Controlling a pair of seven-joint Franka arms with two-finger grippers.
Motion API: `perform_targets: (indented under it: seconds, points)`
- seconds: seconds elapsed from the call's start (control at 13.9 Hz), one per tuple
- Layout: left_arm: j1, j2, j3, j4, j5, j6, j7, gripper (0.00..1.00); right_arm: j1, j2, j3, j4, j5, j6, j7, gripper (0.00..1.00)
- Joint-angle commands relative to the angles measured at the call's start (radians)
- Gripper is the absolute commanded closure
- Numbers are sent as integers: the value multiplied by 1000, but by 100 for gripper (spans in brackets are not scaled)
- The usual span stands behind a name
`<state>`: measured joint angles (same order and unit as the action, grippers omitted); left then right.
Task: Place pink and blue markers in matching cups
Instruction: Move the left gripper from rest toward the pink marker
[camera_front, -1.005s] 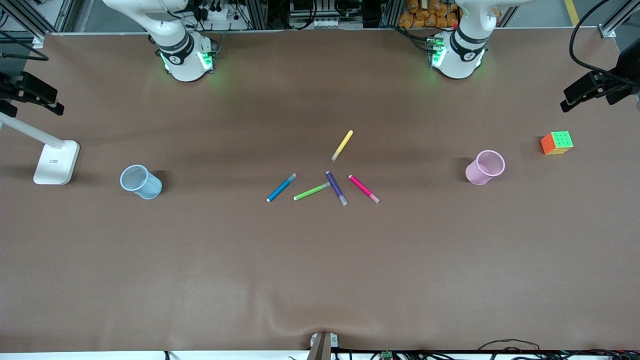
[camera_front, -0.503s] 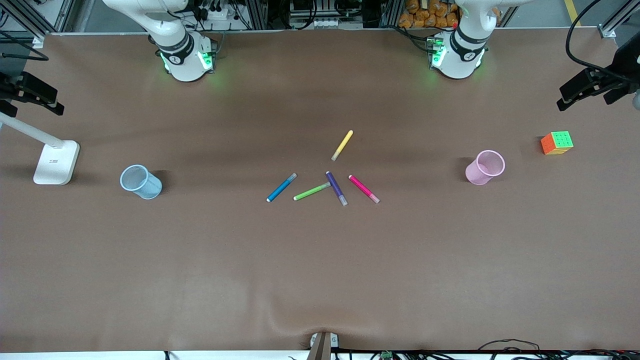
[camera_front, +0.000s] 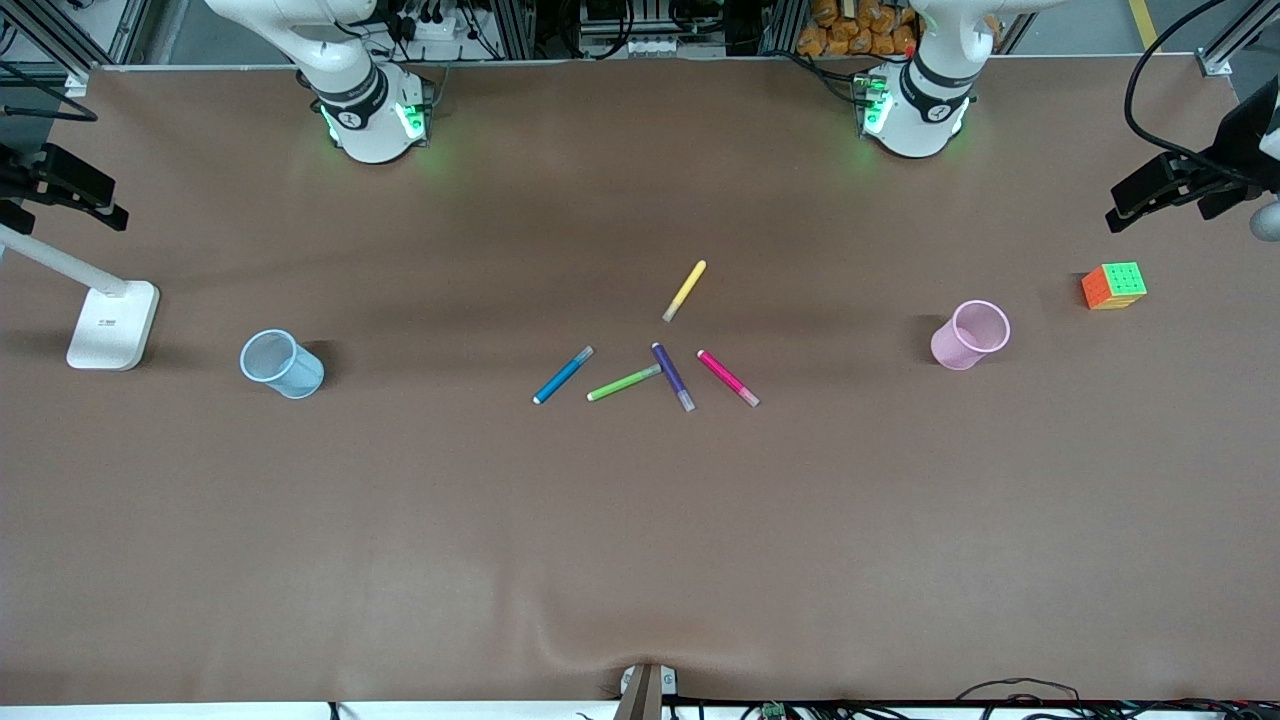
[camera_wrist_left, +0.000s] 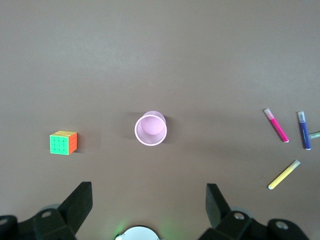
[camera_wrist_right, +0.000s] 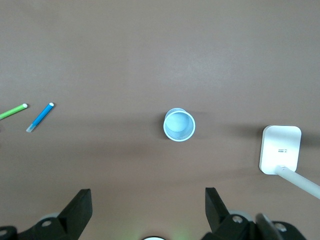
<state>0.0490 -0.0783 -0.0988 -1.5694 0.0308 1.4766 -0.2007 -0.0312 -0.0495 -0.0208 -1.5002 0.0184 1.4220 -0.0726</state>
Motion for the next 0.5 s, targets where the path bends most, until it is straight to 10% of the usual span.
perform_targets:
  seconds: [0.0,0.43]
  points:
    - [0,6,-7,19,0,-39,-52,0,1,7,1,20,12,-15,11,0]
    - [-3,72,-44,16,-12,-88,-187,0,-3,7,1,18,12,-18,11,0]
